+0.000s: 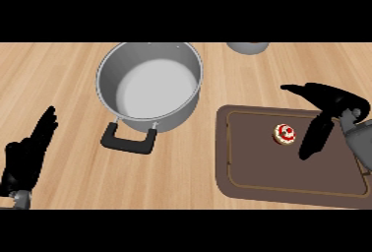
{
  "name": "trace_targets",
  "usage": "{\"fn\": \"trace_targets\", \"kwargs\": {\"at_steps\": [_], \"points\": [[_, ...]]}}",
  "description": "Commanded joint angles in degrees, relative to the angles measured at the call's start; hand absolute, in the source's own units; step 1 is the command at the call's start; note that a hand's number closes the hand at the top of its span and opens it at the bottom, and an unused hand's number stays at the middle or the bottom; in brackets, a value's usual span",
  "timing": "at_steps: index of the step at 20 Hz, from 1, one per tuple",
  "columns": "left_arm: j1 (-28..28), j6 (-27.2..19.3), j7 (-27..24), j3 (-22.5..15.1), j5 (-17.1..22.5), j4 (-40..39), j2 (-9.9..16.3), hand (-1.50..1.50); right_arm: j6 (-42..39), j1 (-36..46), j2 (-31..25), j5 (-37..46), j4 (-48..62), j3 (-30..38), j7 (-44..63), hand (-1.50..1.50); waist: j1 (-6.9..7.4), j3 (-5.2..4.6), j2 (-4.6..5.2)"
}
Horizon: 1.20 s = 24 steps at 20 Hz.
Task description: Pick the cupcake from the tray and place it in the pot
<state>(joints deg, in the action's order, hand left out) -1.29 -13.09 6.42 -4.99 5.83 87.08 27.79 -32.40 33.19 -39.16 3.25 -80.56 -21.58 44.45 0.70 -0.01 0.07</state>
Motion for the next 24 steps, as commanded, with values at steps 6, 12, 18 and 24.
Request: {"fn": "trace_targets", "kwargs": {"at_steps": [6,12,18,24], "points": [[-1.0,2.5,1.9,2.8,-2.3,2.6,-1.7,0.00,-3.0,0.3,9.0,9.1,3.7,1.1,2.2,-1.50,-0.30,0.01,-0.09],[-2.3,4.4,-2.3,4.2,-3.6,-0.4,-3.5,0.00,-2.3,-2.3,9.6,15.9,10.6,1.6,-6.8,-1.50,-0.15,0.02,0.03],[1.3,6.7,-0.8,7.3,-4.5,-2.2,-4.5,0.00,-3.7,-2.6,12.3,20.7,10.1,4.4,-6.3,-1.50,-0.50,0.01,-0.04],[1.3,7.5,3.1,8.9,-6.3,1.6,-4.8,0.00,-4.3,-4.0,15.1,23.9,10.3,6.7,-5.8,-1.50,-0.62,0.01,-0.10]]}}
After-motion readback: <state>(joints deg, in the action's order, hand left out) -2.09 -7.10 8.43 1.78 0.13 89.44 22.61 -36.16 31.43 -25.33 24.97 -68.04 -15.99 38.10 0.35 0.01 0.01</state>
